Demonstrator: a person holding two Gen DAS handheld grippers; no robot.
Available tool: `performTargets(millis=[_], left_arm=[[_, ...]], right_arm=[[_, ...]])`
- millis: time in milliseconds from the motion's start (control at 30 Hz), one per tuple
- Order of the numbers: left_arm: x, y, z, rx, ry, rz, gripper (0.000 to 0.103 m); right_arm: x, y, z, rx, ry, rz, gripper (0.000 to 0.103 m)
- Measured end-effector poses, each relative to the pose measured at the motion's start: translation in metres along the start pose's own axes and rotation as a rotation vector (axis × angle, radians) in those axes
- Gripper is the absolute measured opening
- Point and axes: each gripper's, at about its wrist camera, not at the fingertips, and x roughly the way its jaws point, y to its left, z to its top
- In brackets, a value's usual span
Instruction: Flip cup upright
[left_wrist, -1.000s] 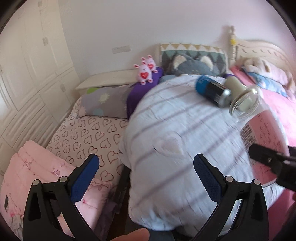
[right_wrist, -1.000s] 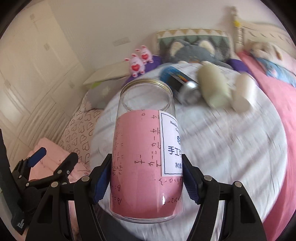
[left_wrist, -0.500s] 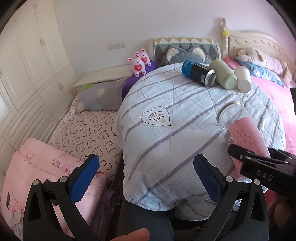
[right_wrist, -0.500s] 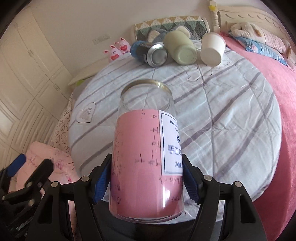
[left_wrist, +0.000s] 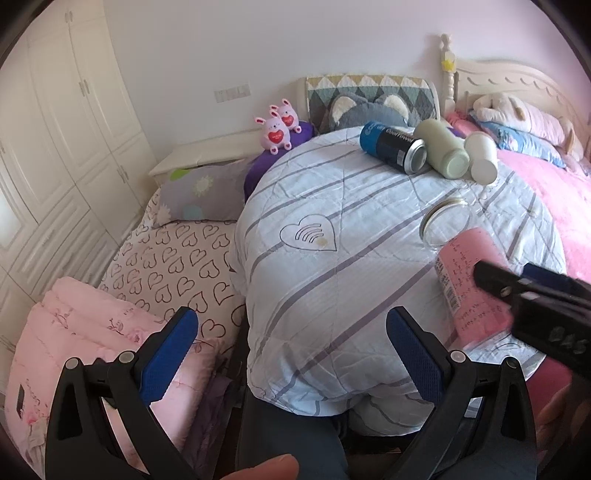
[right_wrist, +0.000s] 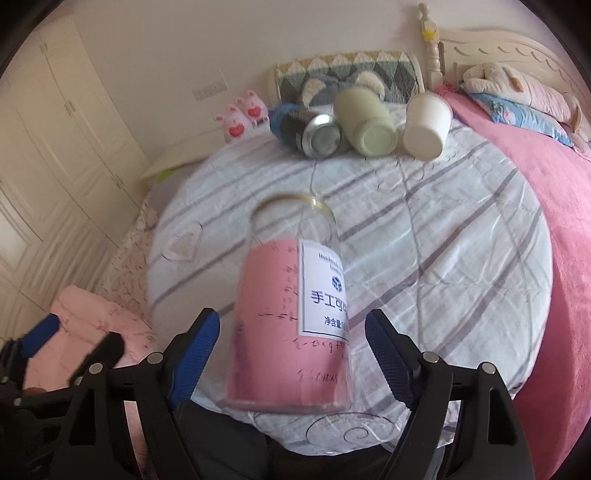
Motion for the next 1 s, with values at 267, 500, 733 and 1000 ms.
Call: performTargets(millis=[267, 500, 733, 1000], left_arm=[[-0.047, -0.02, -0.003, 0.031, -0.064, -0.04, 0.103], [-0.084, -0.043, -0.018, 0.044, -0.082, -0.086, 0.103], [-0.108, -0.057, -0.026, 0.059, -0.105, -0.091, 0.103], [-0.108, -0.063, -0.025, 0.062, -0.098, -0.1, 0.103]], right_arm=[[-0.097, -0.012, -0.018, -0.02, -0.19, -0.106, 0.082], [-0.132, -0.033, -0.052, 0.019, -0.222, -0.228, 0.082], [-0.136, -0.054, -0.064, 0.056, -0.198, -0.199, 0.082], [-0.136, -0.061, -0.067, 0.069, -0.199, -0.182, 0.082]])
